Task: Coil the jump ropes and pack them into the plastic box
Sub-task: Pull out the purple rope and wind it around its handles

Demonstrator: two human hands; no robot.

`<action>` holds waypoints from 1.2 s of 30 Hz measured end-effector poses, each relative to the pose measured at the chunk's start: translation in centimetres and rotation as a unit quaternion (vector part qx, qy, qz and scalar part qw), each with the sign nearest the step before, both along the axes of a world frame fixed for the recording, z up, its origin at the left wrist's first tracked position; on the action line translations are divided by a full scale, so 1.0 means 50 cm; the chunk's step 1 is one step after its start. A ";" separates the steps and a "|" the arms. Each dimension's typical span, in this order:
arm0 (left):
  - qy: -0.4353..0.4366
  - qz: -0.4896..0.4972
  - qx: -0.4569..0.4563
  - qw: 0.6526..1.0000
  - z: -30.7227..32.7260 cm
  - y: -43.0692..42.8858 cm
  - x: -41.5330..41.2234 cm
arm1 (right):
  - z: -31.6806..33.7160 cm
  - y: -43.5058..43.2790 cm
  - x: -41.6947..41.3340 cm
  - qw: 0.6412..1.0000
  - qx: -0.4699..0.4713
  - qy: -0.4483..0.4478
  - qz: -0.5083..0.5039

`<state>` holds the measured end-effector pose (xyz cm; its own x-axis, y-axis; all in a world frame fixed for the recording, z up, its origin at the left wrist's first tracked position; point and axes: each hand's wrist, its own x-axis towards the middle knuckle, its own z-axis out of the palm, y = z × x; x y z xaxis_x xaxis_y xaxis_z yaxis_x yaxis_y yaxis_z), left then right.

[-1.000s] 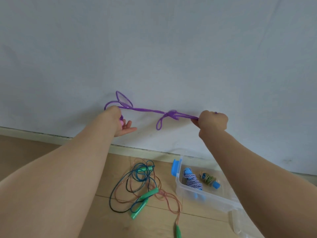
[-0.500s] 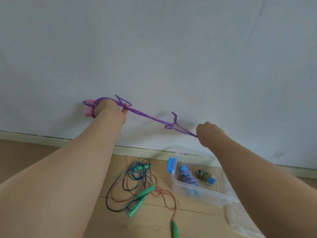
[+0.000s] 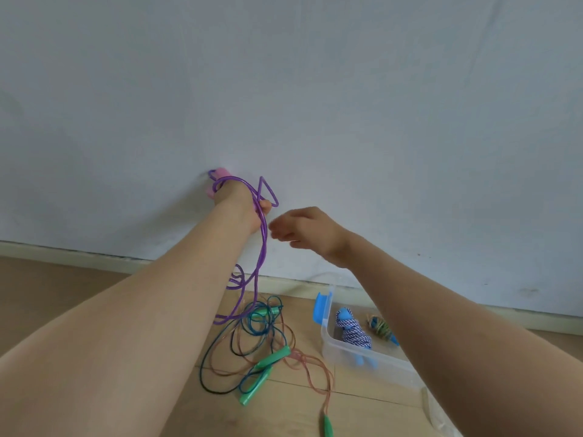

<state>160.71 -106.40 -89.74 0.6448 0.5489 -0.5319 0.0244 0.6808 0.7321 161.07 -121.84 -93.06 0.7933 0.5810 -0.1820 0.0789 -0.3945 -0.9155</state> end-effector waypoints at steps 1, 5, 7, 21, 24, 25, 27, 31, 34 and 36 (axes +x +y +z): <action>-0.003 -0.004 0.002 1.000 0.001 0.000 0.002 | 0.002 0.015 -0.007 0.997 0.042 0.057 0.018; 0.062 -0.053 0.058 0.995 -0.015 0.016 0.003 | 0.005 0.047 -0.033 0.994 0.040 0.086 0.054; 0.086 -0.058 0.123 0.987 -0.030 0.028 0.000 | 0.003 0.045 -0.040 0.997 0.052 0.049 0.040; 0.221 -0.115 0.670 0.699 -0.089 0.154 -0.041 | 0.014 0.021 -0.012 0.966 0.190 0.166 -0.062; 0.226 -0.114 0.700 0.668 -0.091 0.165 -0.043 | 0.027 0.005 -0.017 0.967 0.188 0.167 -0.030; 0.224 -0.111 0.714 0.654 -0.090 0.166 -0.045 | 0.028 0.001 -0.016 0.972 0.174 0.154 -0.042; 0.212 -0.111 0.729 0.641 -0.082 0.161 -0.056 | 0.028 -0.004 -0.007 0.965 0.174 0.144 -0.133; 0.180 -0.118 0.682 0.699 -0.060 0.141 -0.073 | 0.021 -0.040 0.041 0.906 0.164 0.131 -0.368; 0.165 -0.126 0.559 0.803 -0.049 0.131 -0.067 | 0.026 -0.074 0.056 0.900 0.082 0.095 -0.417; 0.143 -0.114 0.415 0.891 -0.040 0.132 -0.065 | 0.034 -0.096 0.062 0.877 0.140 0.130 -0.441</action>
<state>157.44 -99.80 -91.73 0.6926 0.7024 -0.1642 0.3596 -0.1389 0.9227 164.18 -126.64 -91.38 0.9095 -0.1872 -0.3711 -0.3693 0.0458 -0.9282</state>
